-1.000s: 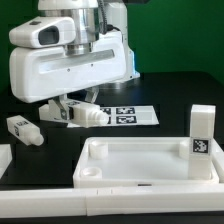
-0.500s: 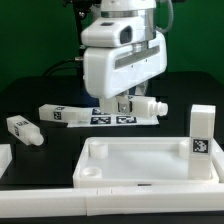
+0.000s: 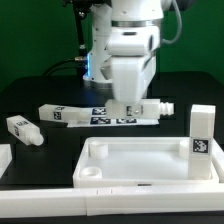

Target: Assemble desk

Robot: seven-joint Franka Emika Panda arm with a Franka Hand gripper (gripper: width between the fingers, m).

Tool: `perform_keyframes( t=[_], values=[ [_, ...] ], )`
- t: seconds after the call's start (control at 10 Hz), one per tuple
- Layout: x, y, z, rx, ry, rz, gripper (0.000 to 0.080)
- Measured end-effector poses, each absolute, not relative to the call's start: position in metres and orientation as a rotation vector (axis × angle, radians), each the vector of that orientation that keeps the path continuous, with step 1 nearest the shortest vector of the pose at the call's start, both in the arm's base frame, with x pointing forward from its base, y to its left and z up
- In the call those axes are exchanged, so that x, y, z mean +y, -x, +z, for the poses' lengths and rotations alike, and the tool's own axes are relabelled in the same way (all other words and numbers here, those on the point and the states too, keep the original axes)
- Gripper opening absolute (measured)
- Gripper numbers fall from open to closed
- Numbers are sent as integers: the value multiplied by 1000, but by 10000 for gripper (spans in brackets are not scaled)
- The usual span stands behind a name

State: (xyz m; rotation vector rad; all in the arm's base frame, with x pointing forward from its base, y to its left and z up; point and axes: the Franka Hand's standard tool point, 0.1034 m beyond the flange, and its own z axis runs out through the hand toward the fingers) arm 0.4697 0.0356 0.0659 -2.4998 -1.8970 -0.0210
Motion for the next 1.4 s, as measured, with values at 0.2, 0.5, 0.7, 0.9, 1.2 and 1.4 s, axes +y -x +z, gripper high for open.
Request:
perform_keyframes(
  t=[0.2, 0.5, 0.7, 0.9, 1.2, 1.4],
  values=[
    [46, -452, 59, -2115, 2344, -54, 284],
    [38, -453, 59, -2314, 2179, -23, 284],
    [56, -442, 54, -2504, 1971, 25, 284],
    [75, -423, 44, -2705, 1660, 47, 284],
    [65, -426, 44, -2838, 1447, 75, 284],
    [65, -422, 40, -2911, 1282, 100, 284]
  ],
)
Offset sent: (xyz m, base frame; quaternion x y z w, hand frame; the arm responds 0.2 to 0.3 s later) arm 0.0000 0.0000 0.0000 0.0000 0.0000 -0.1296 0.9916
